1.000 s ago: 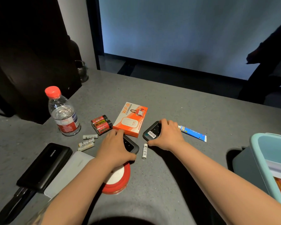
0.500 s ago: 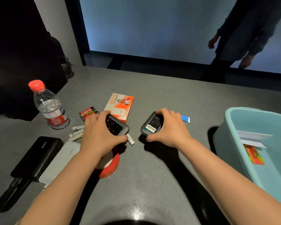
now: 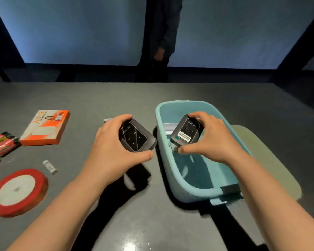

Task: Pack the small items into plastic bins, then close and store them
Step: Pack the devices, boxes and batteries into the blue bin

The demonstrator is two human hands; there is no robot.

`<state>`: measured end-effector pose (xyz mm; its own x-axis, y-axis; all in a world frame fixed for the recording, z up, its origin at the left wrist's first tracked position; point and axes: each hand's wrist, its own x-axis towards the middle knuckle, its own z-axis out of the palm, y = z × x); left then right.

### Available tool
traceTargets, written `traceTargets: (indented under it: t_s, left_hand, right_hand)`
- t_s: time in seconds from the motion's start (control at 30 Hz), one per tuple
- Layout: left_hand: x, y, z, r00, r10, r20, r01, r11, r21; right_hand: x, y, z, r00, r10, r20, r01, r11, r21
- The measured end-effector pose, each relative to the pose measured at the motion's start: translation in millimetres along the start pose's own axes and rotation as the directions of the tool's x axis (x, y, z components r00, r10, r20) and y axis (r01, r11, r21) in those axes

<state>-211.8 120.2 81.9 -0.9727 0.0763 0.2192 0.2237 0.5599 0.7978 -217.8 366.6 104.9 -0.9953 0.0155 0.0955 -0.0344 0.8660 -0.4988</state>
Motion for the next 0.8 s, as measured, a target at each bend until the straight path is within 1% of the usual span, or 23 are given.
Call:
traceTargets:
  t_s: [0.07, 0.13, 0.23, 0.33, 0.43, 0.57, 0.67, 0.8]
  left_hand:
    - [5.3, 17.0, 22.4, 0.999, 0.026, 0.019, -0.026, 0.999, -0.024]
    - [9.7, 30.9, 43.3, 0.998, 0.053, 0.041, -0.051, 0.998, -0.047]
    - [16.1, 44.5, 70.2, 0.994, 0.085, 0.072, -0.083, 0.996, -0.035]
    - [23.0, 50.7, 87.6, 0.994, 0.096, 0.052, -0.097, 0.995, 0.007]
    - [31.2, 51.8, 99.1, 0.995, 0.099, 0.013, -0.099, 0.993, 0.063]
    - [39.4, 48.7, 112.2, 0.993, 0.117, 0.023, -0.119, 0.975, 0.186]
    - [42.7, 45.2, 117.3, 0.993, 0.114, 0.031, -0.118, 0.962, 0.245]
    - [45.6, 41.1, 118.2, 0.99, 0.134, 0.053, -0.144, 0.935, 0.323]
  right_hand:
    - [-4.8, 28.8, -14.1, 0.999, 0.036, 0.006, -0.035, 0.998, -0.054]
    - [-7.1, 49.7, -22.2, 0.998, 0.034, 0.047, -0.03, 0.995, -0.098]
    - [-4.3, 69.1, -26.1, 0.992, -0.027, 0.12, 0.044, 0.989, -0.141]
    - [5.9, 78.9, -22.4, 0.971, -0.108, 0.213, 0.157, 0.961, -0.229]
    - [20.3, 83.7, -12.5, 0.921, -0.153, 0.358, 0.268, 0.916, -0.298]
    - [40.0, 84.8, 2.2, 0.819, -0.162, 0.55, 0.403, 0.844, -0.352]
    - [49.0, 88.6, 9.3, 0.759, -0.16, 0.631, 0.472, 0.803, -0.364]
    - [52.3, 93.0, 15.7, 0.721, -0.134, 0.679, 0.528, 0.741, -0.414]
